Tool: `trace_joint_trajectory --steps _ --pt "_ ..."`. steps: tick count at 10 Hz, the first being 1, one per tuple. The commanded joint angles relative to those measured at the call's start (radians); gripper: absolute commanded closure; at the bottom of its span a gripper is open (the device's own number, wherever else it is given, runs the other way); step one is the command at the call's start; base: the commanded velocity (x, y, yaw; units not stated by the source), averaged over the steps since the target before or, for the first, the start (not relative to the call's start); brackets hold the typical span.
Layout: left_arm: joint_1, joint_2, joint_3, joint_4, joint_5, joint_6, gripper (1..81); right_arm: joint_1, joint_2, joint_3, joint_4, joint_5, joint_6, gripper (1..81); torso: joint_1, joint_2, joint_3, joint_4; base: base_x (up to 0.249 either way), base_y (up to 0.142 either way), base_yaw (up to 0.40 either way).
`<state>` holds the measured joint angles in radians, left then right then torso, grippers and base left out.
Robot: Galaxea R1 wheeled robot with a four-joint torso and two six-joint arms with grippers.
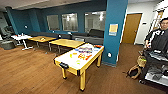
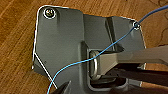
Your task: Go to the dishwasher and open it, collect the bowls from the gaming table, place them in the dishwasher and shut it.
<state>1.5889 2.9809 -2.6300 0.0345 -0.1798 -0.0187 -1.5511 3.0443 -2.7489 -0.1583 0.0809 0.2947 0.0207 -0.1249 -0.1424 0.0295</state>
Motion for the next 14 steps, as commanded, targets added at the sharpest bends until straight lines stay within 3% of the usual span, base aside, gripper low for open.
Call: trace_joint_trajectory --steps 1,14 --pt "-0.033 -0.003 0.004 0.013 0.049 0.008 1.0 0.042 0.004 0.002 0.002 -0.049 -0.005 1.0 0.0 0.0 0.0 0.0 0.0 0.076 0.0" --pt "-0.033 -0.002 0.004 0.015 0.049 0.008 1.0 0.045 0.003 0.002 0.002 -0.049 -0.005 1.0 0.0 0.0 0.0 0.0 0.0 0.0 0.0"
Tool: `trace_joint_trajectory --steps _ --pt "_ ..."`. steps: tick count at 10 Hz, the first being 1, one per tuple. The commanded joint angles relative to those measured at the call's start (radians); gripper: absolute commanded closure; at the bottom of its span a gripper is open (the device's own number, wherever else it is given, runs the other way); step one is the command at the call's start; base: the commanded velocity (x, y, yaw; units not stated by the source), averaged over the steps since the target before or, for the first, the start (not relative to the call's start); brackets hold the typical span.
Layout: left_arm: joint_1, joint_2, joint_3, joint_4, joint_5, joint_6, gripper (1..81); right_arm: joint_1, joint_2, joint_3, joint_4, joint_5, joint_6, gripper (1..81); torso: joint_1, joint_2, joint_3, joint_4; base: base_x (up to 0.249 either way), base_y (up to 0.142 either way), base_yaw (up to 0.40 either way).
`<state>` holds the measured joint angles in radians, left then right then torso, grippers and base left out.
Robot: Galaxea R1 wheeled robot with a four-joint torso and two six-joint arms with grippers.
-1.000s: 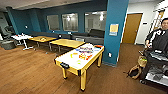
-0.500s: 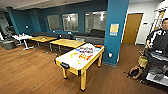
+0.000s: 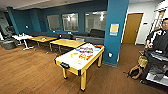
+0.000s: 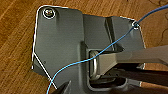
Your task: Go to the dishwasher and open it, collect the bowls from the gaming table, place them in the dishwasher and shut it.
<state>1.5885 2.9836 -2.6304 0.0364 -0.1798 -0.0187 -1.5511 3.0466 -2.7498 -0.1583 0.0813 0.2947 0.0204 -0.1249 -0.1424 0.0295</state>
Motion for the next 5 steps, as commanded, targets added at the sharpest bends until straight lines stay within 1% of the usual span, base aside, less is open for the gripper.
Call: trace_joint_trajectory --steps 1,5 --pt "-0.031 -0.004 0.004 0.013 0.049 0.008 1.0 0.045 0.002 0.003 0.002 -0.049 -0.005 1.0 0.0 0.0 0.0 0.0 0.0 0.0 0.0" --pt "-0.029 -0.006 0.004 0.013 0.048 0.008 1.0 0.045 0.0 0.003 0.002 -0.049 -0.005 1.0 0.0 0.0 0.0 0.0 0.0 0.0 0.0"
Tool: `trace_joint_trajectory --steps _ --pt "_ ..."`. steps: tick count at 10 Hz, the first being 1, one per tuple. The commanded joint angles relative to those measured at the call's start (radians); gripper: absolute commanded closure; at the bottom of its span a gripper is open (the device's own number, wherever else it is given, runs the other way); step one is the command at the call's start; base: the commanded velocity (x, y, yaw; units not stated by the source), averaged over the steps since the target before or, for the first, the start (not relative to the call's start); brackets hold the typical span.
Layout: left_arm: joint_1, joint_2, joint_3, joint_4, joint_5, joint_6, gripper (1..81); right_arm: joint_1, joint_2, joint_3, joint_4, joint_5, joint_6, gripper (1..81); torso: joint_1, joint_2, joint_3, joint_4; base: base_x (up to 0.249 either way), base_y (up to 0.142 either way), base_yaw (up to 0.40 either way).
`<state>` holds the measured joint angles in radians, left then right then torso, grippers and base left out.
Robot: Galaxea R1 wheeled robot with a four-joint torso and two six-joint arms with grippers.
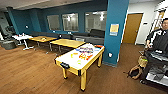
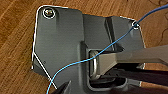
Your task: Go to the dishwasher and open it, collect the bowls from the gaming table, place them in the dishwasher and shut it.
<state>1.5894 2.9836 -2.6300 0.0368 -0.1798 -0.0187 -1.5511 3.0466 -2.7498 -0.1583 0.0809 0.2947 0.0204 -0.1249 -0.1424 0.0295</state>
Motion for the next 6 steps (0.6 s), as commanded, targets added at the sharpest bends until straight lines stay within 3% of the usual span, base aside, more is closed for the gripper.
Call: trace_joint_trajectory --steps 1,6 --pt "-0.03 -0.006 0.004 0.012 0.049 0.008 1.0 0.042 0.002 0.003 0.002 -0.049 -0.005 1.0 0.0 0.0 0.0 0.0 0.0 0.0 0.0" --pt "-0.028 -0.006 0.004 0.012 0.048 0.008 1.0 0.045 0.002 0.003 0.0 -0.049 -0.005 1.0 -0.001 0.0 0.0 0.0 0.029 0.0 0.0"
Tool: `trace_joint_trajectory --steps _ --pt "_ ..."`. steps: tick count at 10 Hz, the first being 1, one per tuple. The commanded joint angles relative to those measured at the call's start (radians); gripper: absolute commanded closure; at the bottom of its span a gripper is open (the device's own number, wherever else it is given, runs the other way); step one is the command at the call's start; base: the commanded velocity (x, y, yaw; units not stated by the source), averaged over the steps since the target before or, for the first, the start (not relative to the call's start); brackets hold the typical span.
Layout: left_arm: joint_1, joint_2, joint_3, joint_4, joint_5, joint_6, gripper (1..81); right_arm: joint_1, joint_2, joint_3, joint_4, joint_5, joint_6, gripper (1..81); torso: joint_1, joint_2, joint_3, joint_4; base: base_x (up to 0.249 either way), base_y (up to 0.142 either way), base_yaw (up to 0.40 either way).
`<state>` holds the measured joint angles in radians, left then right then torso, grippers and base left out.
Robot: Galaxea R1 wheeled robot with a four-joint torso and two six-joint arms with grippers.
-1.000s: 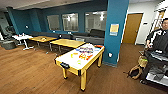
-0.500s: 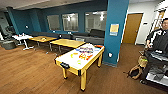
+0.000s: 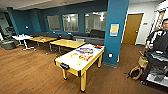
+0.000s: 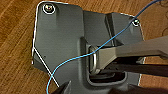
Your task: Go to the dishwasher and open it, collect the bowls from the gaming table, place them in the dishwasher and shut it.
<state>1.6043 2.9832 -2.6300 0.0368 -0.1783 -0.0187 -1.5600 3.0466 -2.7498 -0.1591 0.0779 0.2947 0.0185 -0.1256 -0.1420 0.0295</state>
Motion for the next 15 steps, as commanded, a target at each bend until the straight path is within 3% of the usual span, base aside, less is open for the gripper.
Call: trace_joint_trajectory --steps 1,7,15 --pt "-0.043 -0.006 0.004 0.012 0.046 0.009 1.0 0.054 0.002 0.003 0.0 -0.046 -0.005 1.0 0.0 0.0 0.0 0.0 0.081 0.0 0.0" --pt "-0.043 -0.006 0.004 0.012 0.048 0.008 1.0 0.054 0.002 0.003 0.0 -0.046 -0.005 1.0 0.001 0.001 0.0 0.0 0.078 0.0 0.0" --pt "-0.04 -0.006 0.004 0.012 0.048 0.008 1.0 0.054 0.007 0.003 0.0 -0.046 -0.005 1.0 0.0 0.001 0.0 0.0 0.0 0.067 0.0"
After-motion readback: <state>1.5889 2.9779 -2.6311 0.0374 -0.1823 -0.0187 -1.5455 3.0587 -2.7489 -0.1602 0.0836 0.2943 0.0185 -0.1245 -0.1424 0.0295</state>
